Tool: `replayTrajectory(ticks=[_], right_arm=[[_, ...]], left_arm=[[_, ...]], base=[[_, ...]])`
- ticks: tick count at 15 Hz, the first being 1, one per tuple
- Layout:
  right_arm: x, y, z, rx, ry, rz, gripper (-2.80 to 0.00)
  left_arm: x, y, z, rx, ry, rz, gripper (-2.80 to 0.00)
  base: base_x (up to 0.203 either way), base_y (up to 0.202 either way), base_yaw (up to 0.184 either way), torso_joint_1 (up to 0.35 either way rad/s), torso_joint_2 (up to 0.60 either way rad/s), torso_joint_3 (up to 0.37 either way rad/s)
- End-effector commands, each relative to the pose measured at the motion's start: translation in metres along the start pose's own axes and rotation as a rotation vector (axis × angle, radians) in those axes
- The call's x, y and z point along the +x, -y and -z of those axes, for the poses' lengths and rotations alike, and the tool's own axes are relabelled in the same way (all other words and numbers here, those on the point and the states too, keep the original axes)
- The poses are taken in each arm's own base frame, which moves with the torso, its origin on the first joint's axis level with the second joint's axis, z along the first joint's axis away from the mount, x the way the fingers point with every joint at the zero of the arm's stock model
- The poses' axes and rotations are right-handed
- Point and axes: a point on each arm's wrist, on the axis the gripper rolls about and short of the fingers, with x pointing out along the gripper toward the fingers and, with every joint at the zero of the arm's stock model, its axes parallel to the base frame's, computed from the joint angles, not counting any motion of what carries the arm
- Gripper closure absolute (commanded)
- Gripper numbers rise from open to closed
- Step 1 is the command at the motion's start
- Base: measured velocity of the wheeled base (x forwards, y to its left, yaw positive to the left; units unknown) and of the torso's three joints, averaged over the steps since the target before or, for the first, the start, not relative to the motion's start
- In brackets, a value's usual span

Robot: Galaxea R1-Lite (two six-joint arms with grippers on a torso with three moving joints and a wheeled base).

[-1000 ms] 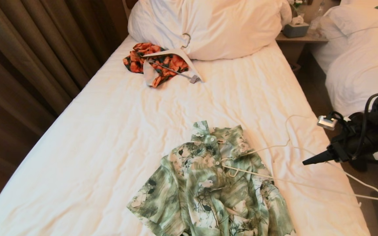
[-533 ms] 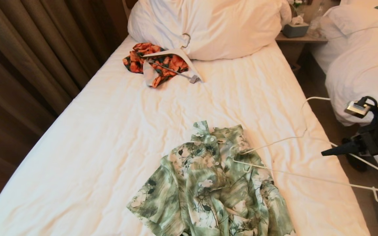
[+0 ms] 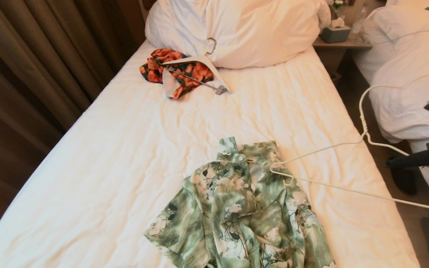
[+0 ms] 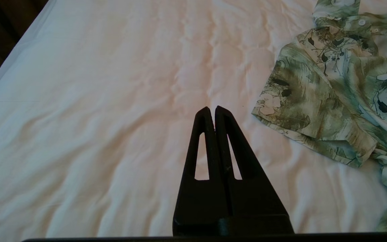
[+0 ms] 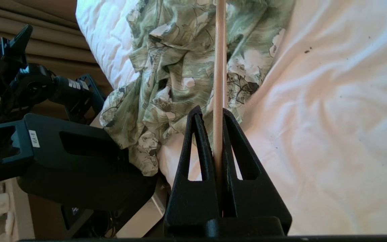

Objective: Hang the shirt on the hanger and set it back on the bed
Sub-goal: Lift the shirt and hanger

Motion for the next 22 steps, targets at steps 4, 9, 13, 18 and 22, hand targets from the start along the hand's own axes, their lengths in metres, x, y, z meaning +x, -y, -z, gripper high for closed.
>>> replayTrajectory(ticks=[4,9,13,18,22], right_arm=[[-0.016,-0.037,-0.004,-0.091,0.041,0.024,0.0],[-0.021,-0.056,-0.007,-0.152,0.074,0.007,0.0],[-0.014,-0.052,-0.011,-0.282,0.074,0.002,0.0],[-0.003,-0.037,0.007,-0.356,0.101,-0.043,0.0],[0.019,0.009,0.03,-0.476,0.304,-0.168,0.0]], left_arm=[[0.0,0.0,0.0,0.0,0.0,-0.001,0.0],[0.0,0.0,0.001,0.102,-0.006,0.013,0.0],[0.0,0.0,0.001,0.045,-0.003,0.016,0.0],[0.0,0.0,0.001,0.039,-0.003,0.012,0.0],[0.0,0.0,0.001,0.051,-0.004,0.018,0.0]], base=[[0.0,0.0,0.0,0.0,0.0,0.0],[0.0,0.0,0.0,0.0,0.0,0.0],[0.0,0.0,0.0,0.0,0.0,0.0],[0.0,0.0,0.0,0.0,0.0,0.0],[0.0,0.0,0.0,0.0,0.0,0.0]])
